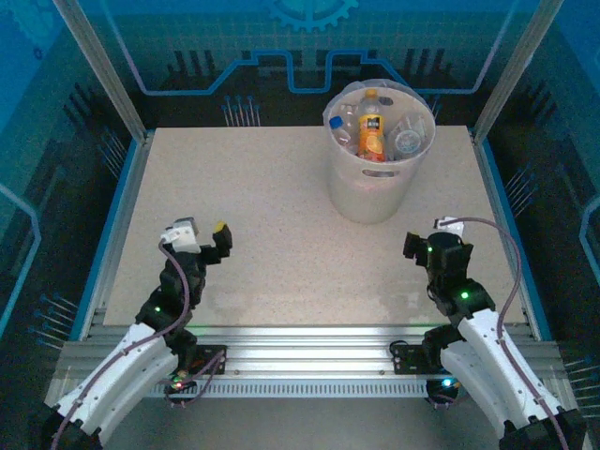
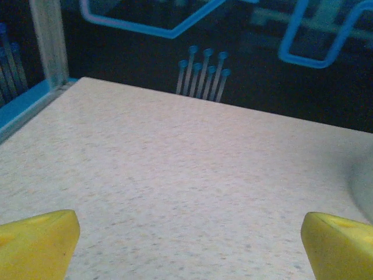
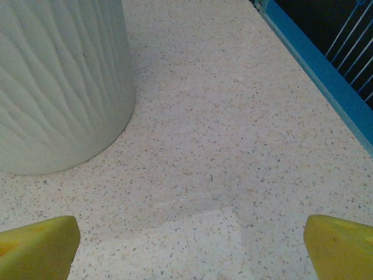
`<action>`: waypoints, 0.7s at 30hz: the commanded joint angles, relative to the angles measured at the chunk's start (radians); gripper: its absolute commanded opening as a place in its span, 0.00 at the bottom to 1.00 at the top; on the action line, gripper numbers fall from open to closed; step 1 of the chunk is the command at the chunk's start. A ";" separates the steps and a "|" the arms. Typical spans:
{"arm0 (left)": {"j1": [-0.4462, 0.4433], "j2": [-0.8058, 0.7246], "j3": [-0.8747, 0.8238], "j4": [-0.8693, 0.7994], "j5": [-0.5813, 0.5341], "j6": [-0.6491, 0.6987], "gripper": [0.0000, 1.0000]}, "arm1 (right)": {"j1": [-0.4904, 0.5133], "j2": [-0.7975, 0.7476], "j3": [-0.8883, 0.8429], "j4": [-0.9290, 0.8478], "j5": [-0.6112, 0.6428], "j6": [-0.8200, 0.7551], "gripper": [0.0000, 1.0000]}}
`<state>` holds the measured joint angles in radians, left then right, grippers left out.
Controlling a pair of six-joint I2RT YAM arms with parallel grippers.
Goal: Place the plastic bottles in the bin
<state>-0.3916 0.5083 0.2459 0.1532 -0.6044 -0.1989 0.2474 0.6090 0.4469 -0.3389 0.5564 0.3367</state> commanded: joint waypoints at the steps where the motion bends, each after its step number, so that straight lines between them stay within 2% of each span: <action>1: 0.075 0.036 -0.021 0.062 0.028 0.028 0.99 | -0.017 -0.002 -0.029 0.125 -0.032 -0.056 1.00; 6: 0.154 0.149 -0.036 0.169 0.082 0.052 0.99 | -0.019 0.022 -0.077 0.236 -0.083 -0.134 1.00; 12: 0.213 0.337 -0.047 0.349 0.173 0.091 0.99 | -0.033 0.088 -0.073 0.287 -0.094 -0.152 1.00; 21: 0.261 0.597 -0.029 0.575 0.290 0.112 0.99 | -0.056 0.193 -0.086 0.421 -0.114 -0.162 1.00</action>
<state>-0.1455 1.0615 0.2070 0.5846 -0.3817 -0.1196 0.2123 0.7822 0.3737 -0.0120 0.4576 0.1932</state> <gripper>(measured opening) 0.990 0.996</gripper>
